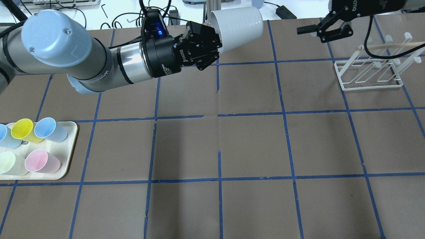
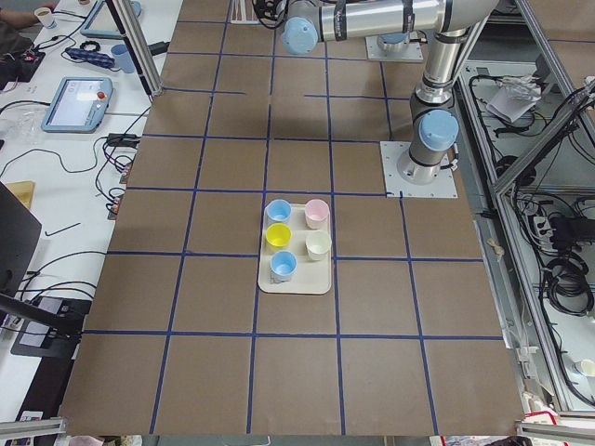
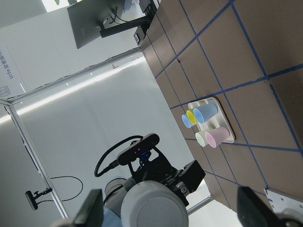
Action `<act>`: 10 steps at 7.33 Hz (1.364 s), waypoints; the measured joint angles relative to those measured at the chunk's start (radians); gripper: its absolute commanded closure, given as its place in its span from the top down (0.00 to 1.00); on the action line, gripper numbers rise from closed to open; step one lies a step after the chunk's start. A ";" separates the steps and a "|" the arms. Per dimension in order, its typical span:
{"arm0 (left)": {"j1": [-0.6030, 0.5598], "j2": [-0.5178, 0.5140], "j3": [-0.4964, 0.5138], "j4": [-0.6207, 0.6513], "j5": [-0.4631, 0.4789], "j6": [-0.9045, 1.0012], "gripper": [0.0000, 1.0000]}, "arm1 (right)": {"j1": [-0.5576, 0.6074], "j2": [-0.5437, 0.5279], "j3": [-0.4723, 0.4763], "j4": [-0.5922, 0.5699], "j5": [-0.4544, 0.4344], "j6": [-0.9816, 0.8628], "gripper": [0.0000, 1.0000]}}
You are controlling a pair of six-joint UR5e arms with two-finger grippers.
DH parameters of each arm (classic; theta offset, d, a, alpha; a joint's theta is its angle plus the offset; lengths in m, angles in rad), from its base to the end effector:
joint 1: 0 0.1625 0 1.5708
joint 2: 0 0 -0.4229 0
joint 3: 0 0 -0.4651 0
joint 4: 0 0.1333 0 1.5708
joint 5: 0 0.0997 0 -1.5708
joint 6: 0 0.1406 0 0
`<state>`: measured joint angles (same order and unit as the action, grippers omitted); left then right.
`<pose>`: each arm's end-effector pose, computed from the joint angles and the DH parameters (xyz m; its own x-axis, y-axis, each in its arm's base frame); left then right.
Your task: Transfer IKEA cup to right arm and place on rack
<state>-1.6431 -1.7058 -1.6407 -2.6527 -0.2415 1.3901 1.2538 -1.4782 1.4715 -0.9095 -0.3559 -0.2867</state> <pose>-0.3105 -0.5515 0.4006 0.0507 0.1047 0.9932 -0.1648 0.9817 -0.0951 0.0794 -0.6085 0.4871 -0.2169 0.4111 -0.8854 0.1939 0.9071 0.3737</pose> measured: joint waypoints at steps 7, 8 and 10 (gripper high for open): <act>-0.030 0.009 -0.018 0.017 -0.007 -0.002 0.13 | 0.034 -0.050 0.044 0.015 -0.008 0.017 1.00; -0.030 0.010 -0.022 0.020 -0.007 -0.002 0.13 | 0.036 -0.066 0.057 0.028 -0.008 0.022 1.00; -0.030 0.010 -0.031 0.036 -0.007 -0.002 0.14 | 0.037 -0.101 0.074 0.064 -0.007 0.026 1.00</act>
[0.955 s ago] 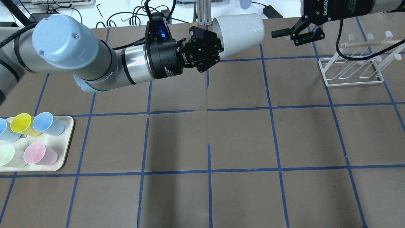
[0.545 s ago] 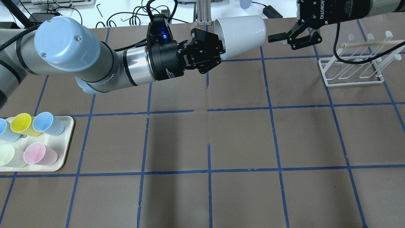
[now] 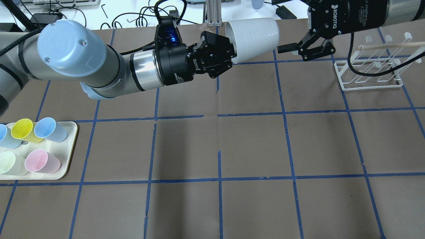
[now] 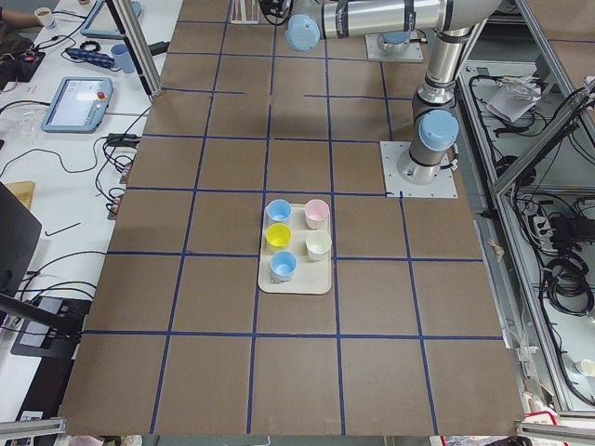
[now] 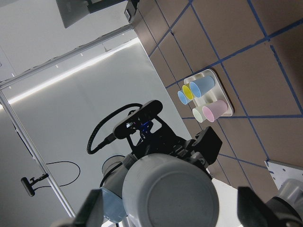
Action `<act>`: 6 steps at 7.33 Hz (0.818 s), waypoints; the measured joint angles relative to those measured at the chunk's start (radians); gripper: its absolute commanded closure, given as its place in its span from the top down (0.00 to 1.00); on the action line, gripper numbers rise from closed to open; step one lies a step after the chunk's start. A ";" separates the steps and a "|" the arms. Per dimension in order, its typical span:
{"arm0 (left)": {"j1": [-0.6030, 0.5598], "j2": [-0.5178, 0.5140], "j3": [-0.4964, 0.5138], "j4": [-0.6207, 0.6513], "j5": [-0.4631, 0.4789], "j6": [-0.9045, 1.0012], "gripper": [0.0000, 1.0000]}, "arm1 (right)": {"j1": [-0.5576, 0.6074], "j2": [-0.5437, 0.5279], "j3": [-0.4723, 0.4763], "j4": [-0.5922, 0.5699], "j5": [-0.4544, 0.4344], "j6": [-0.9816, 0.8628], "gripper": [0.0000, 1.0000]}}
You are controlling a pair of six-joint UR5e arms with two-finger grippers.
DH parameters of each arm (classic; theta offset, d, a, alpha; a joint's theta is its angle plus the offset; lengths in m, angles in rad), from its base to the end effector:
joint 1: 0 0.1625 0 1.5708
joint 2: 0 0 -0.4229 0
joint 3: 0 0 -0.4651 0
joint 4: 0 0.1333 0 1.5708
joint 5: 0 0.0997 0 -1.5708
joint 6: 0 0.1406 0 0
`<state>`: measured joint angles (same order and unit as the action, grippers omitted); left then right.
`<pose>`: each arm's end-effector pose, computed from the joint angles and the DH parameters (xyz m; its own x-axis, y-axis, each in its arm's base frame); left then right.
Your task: Transfer IKEA cup to right arm and place on rack
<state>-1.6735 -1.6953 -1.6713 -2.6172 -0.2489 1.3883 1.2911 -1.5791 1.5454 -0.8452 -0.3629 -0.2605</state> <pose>-0.3264 -0.5378 0.3933 0.0570 0.1167 0.9915 -0.1421 0.9840 -0.1077 0.1147 -0.5597 0.4990 -0.2253 0.4580 -0.8599 0.1599 0.8880 0.4311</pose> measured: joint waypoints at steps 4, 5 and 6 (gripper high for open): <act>0.000 0.003 -0.010 0.018 0.000 0.000 0.17 | 0.000 -0.016 0.028 0.022 -0.001 0.001 0.91; -0.001 0.005 -0.010 0.019 0.000 0.000 0.18 | 0.001 -0.018 0.029 0.022 0.000 0.001 0.91; -0.001 0.006 -0.010 0.019 0.000 0.000 0.18 | 0.002 -0.020 0.029 0.023 0.001 0.003 0.90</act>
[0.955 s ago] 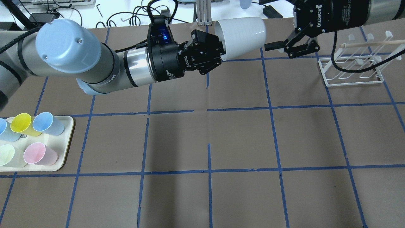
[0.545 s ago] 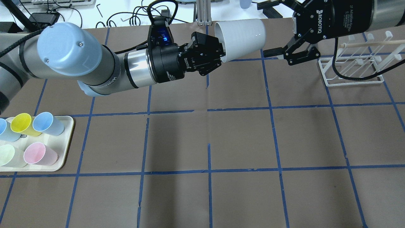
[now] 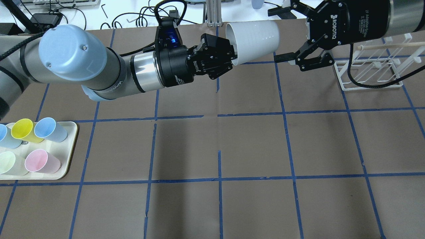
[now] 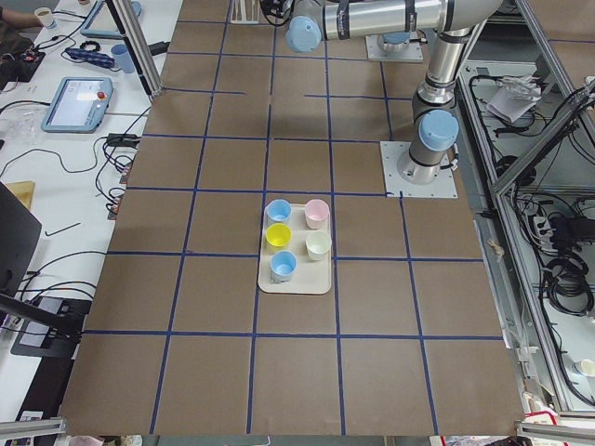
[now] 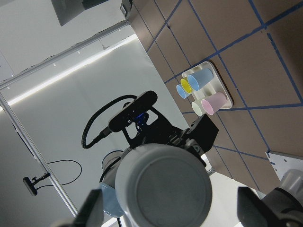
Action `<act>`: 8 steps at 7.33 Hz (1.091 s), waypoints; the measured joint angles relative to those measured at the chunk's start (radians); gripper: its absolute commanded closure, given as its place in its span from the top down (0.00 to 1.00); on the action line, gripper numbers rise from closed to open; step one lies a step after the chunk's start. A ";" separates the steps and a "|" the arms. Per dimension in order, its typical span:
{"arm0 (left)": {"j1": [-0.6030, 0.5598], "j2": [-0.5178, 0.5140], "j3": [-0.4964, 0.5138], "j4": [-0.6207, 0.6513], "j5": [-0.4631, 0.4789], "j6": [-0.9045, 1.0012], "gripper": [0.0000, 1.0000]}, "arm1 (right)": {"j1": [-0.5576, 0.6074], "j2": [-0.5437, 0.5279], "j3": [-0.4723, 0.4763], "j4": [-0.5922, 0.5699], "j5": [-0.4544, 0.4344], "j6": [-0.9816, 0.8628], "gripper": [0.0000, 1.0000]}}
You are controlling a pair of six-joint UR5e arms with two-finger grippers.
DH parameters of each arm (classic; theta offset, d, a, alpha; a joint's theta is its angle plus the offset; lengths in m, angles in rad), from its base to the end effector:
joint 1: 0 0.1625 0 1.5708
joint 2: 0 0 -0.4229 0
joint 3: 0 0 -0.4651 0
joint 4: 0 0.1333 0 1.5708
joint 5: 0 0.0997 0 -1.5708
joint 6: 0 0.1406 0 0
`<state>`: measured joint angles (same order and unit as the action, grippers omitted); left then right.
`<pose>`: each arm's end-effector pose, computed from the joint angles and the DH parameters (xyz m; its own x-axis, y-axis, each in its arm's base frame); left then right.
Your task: Transfer IKEA cup to right arm and place on rack
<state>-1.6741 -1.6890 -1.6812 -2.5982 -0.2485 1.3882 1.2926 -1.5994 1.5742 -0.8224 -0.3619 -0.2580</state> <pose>-0.3266 -0.5358 0.3930 0.0586 0.1318 0.9895 -0.1413 0.9824 -0.1225 0.1188 -0.5484 0.4936 -0.2174 0.4855 -0.8468 0.1556 0.8737 0.4610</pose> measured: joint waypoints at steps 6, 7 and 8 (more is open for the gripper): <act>-0.001 0.002 -0.001 0.001 0.000 0.000 0.21 | 0.034 0.001 -0.005 -0.012 0.001 -0.001 0.60; -0.001 0.002 -0.001 0.001 0.000 -0.001 0.22 | 0.034 0.002 -0.007 -0.013 0.000 -0.001 0.55; -0.001 0.002 -0.001 0.001 0.000 -0.001 0.23 | 0.034 0.003 -0.009 -0.014 0.000 -0.001 0.51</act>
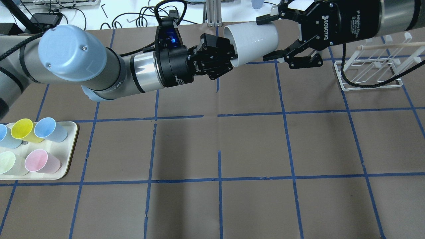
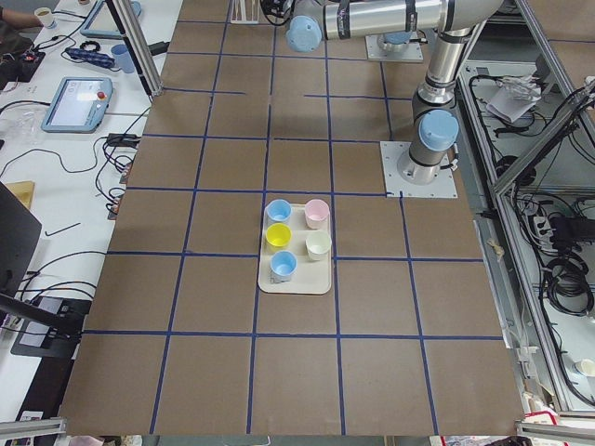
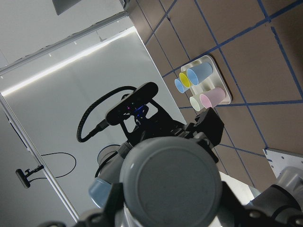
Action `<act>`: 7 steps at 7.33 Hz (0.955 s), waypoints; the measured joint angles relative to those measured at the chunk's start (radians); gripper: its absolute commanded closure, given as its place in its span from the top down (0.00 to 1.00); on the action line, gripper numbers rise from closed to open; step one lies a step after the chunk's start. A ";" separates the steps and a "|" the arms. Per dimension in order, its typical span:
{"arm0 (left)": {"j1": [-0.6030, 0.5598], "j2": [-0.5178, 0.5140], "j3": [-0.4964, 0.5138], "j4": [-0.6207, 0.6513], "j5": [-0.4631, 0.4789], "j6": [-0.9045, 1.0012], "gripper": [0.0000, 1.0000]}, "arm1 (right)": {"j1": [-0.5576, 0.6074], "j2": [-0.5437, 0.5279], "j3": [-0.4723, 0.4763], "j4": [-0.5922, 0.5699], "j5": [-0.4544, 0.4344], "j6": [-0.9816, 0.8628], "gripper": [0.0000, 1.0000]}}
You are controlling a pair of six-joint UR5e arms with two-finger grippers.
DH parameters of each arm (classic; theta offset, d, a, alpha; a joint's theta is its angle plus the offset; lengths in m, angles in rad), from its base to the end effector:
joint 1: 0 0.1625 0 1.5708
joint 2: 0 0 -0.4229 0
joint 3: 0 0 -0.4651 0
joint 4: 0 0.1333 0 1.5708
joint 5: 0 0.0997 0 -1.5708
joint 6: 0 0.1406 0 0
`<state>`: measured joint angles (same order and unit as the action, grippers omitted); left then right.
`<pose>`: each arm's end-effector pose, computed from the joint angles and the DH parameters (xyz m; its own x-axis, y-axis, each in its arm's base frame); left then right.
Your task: Transfer IKEA cup to right arm and place on rack
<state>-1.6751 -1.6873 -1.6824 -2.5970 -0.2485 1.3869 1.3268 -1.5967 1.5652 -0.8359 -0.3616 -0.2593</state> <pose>-0.3271 -0.5350 0.3934 0.0590 0.1321 0.9895 -0.1403 0.9825 -0.1228 0.1367 -0.5470 0.4975 -0.2378 0.4603 -0.8553 0.1275 0.8878 0.4423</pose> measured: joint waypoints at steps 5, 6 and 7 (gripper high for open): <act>0.003 0.012 0.006 -0.012 0.004 -0.009 0.63 | -0.008 0.005 -0.006 -0.005 0.008 0.003 0.51; 0.008 0.014 0.010 -0.016 0.006 -0.010 0.66 | -0.012 0.005 -0.010 -0.007 0.008 0.003 0.51; 0.014 0.016 0.010 -0.020 0.010 -0.011 0.67 | -0.023 0.006 -0.017 -0.007 0.007 0.003 0.51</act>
<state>-1.6609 -1.6711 -1.6720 -2.6172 -0.2389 1.3763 1.3035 -1.5906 1.5486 -0.8433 -0.3546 -0.2562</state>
